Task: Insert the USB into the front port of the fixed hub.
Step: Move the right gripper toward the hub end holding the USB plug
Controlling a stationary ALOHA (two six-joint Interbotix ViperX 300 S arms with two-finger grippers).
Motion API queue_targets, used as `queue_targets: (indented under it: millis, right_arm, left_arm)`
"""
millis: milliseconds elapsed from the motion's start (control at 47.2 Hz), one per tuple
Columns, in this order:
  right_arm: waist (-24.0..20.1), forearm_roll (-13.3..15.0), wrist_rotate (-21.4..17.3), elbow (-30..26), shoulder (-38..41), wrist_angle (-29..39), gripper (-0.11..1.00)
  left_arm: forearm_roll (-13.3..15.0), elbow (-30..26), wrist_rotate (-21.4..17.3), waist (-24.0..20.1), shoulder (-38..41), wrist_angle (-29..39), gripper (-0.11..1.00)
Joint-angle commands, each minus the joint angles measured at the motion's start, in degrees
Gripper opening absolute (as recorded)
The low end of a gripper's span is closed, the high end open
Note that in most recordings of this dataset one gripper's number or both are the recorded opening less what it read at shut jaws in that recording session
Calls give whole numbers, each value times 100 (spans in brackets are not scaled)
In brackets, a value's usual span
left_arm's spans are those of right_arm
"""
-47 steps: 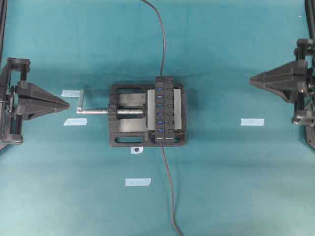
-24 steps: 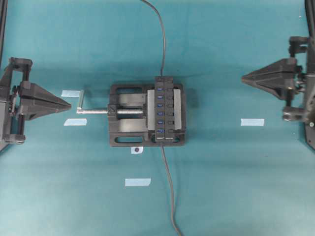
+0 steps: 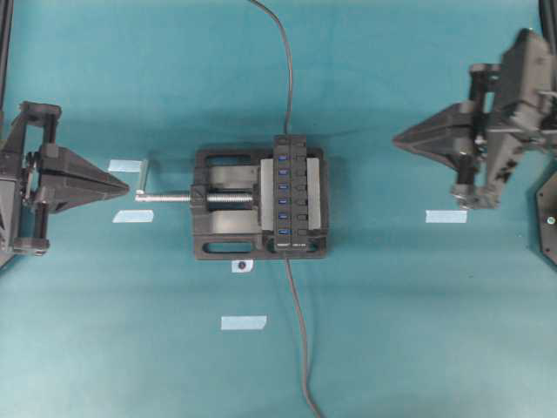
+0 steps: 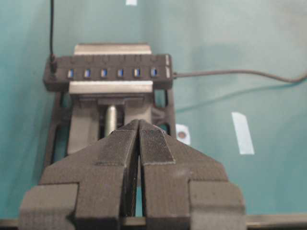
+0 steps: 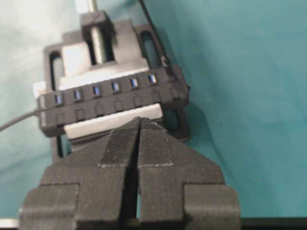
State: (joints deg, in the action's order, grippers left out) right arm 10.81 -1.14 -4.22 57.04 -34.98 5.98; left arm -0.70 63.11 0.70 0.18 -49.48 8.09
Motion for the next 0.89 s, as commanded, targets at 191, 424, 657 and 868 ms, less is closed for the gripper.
queue_targets:
  millis: [191,424,657,868]
  right_arm:
    - [88,0,-18,-554,448,88,-3]
    - [176,9,0,-703,896,70,-3]
    - [272,18,202,-984,1380,70,-3]
    - [281,26,272,-1222,1819,-26,-3]
  left_arm:
    - [-18,-132,0,9,-9,-18,0]
    - [-18,-132,0,9,-9,-18,0]
    - [-18,-123,0,9,-9,-26,0]
    - [-18,-141,0,18,-9,-26,0]
